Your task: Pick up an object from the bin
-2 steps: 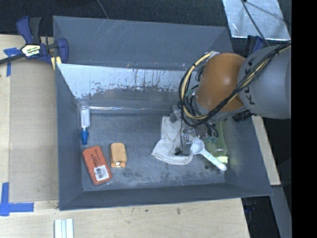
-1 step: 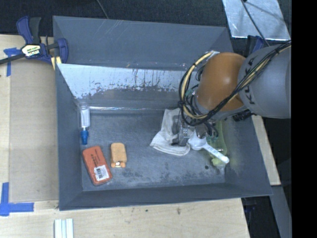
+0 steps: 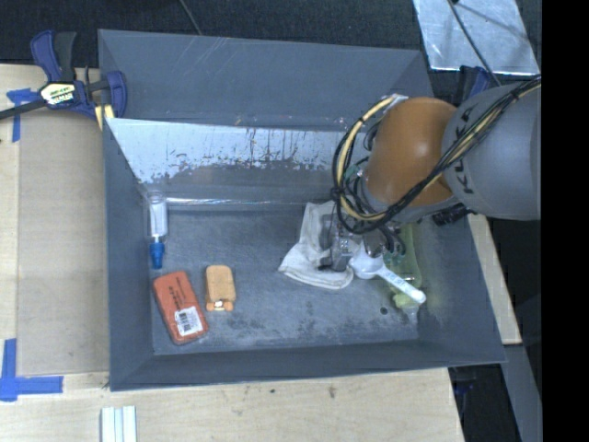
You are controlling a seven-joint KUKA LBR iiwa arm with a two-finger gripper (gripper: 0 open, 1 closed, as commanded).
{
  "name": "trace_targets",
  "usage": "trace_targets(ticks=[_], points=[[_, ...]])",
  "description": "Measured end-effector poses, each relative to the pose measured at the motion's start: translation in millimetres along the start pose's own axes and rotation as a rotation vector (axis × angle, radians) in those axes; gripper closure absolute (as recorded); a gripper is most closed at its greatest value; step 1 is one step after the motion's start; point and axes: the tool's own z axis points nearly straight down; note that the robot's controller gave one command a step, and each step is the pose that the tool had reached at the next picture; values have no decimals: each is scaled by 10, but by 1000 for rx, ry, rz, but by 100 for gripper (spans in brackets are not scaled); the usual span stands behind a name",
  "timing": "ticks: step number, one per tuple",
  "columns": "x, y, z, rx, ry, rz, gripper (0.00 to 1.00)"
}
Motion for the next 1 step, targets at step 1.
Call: trace_targets(ticks=[1], points=[[-86,116,-1071,0,6,-4,100]])
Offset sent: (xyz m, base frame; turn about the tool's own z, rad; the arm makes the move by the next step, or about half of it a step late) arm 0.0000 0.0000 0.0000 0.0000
